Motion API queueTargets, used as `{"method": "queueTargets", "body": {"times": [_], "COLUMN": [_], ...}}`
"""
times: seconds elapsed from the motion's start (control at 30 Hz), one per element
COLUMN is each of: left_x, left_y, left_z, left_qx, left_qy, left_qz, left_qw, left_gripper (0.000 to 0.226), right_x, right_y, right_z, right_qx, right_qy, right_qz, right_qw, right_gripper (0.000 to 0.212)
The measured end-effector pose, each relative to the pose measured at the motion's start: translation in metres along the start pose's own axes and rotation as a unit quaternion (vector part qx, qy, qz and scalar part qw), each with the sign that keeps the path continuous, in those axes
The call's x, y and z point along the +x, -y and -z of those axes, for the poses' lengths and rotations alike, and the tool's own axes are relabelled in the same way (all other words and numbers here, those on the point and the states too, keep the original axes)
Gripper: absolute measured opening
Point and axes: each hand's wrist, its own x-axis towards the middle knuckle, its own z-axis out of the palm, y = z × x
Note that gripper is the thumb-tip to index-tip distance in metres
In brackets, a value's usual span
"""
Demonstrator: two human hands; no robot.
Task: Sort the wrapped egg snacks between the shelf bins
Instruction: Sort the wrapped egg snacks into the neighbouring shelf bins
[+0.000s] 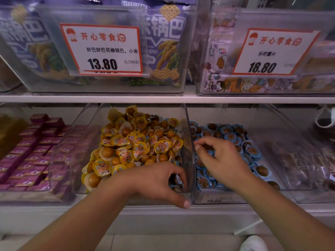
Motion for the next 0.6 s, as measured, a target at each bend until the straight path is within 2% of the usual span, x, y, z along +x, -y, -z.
{"method": "queueTargets", "body": {"times": [0.17,0.27,0.3,0.33,0.4,0.43,0.47,0.53,0.6], "left_x": [-0.011,-0.016,-0.016,-0.017,-0.018,-0.020,-0.022,-0.023,-0.021], "left_y": [0.007,0.012,0.012,0.013,0.011,0.010,0.007,0.004,0.004], "left_z": [0.005,0.003,0.003,0.006,0.016,0.021,0.026,0.032,0.032], "left_qx": [-0.160,-0.212,-0.282,-0.381,-0.592,-0.664,-0.710,-0.752,-0.750], "left_qy": [-0.068,-0.200,-0.252,-0.286,-0.294,-0.286,-0.280,-0.284,-0.308], "left_qz": [-0.066,-0.060,-0.046,-0.031,-0.020,-0.018,-0.017,-0.026,-0.053], "left_qw": [0.983,0.955,0.925,0.879,0.750,0.691,0.646,0.594,0.583], "left_gripper": [0.033,0.032,0.032,0.034,0.037,0.036,0.035,0.029,0.024], "right_x": [0.000,0.003,0.005,0.006,0.009,0.009,0.009,0.006,0.004], "right_y": [0.001,0.003,0.005,0.008,0.019,0.028,0.039,0.063,0.082], "right_z": [0.001,0.002,0.003,0.004,0.008,0.009,0.009,0.001,-0.016], "right_qx": [0.001,0.010,0.022,0.043,0.107,0.137,0.158,0.204,0.247], "right_qy": [-0.001,-0.027,-0.054,-0.089,-0.164,-0.193,-0.210,-0.189,-0.107], "right_qz": [0.011,0.022,0.023,0.020,0.028,0.037,0.044,0.044,0.014], "right_qw": [1.000,0.999,0.998,0.995,0.980,0.971,0.964,0.960,0.963], "right_gripper": [0.015,0.015,0.015,0.015,0.014,0.015,0.017,0.019,0.018]}}
